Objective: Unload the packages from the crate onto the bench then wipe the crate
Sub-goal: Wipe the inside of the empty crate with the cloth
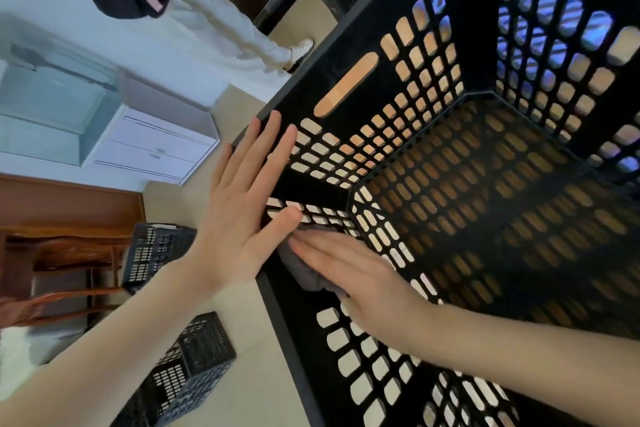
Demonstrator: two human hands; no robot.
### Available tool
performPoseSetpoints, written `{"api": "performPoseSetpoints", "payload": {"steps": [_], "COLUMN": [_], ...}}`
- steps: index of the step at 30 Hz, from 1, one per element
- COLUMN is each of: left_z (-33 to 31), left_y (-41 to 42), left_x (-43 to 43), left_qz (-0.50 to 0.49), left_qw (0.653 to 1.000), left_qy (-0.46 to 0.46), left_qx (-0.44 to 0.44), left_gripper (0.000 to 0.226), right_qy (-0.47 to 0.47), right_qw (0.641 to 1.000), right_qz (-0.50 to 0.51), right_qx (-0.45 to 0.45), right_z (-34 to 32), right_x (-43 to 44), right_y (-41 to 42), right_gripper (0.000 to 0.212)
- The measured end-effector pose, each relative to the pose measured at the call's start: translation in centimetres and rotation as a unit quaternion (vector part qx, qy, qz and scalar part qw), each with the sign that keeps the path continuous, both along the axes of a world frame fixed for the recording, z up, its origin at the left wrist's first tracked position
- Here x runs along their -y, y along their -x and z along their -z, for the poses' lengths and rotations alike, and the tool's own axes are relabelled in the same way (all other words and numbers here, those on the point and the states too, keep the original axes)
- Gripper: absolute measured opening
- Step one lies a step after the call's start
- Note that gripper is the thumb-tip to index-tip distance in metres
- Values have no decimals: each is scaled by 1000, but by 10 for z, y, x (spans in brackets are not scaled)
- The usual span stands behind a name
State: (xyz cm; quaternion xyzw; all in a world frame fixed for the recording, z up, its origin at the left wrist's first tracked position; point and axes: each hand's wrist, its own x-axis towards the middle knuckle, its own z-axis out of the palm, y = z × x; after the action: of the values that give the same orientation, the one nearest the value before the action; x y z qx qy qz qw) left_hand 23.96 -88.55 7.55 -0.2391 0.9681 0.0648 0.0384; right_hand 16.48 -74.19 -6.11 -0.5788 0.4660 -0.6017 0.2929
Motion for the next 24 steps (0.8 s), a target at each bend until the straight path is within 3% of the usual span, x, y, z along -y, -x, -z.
{"api": "performPoseSetpoints", "payload": {"steps": [4, 8, 10, 13, 18, 21, 24], "left_z": [0, -1, 0, 0, 0, 1, 2], "left_y": [2, 3, 4, 4, 4, 4, 5], "left_x": [-1, -3, -3, -3, -1, -2, -2], "left_qz": [-6, -15, -16, -16, -8, -14, -19], "left_qw": [1000, 1000, 1000, 1000, 1000, 1000, 1000], "left_qy": [5, -2, -1, -1, 1, -1, -3], "left_qx": [10, 8, 3, 5, 7, 3, 0], "left_gripper": [78, 77, 77, 79, 77, 77, 78], "right_qy": [-160, -302, -298, -210, 9, -35, -189], "right_qw": [984, 952, 954, 971, 997, 999, 977], "right_qz": [-3, -16, -2, -12, -3, 2, 18], "right_qx": [-76, -51, 25, 116, 82, -20, -92], "right_z": [81, 100, 80, 30, -9, 45, 97], "right_x": [-3, -1, 4, 4, 9, 18, 27], "right_y": [10, 12, 10, 5, -2, 2, 14], "right_gripper": [71, 72, 70, 76, 63, 72, 72]}}
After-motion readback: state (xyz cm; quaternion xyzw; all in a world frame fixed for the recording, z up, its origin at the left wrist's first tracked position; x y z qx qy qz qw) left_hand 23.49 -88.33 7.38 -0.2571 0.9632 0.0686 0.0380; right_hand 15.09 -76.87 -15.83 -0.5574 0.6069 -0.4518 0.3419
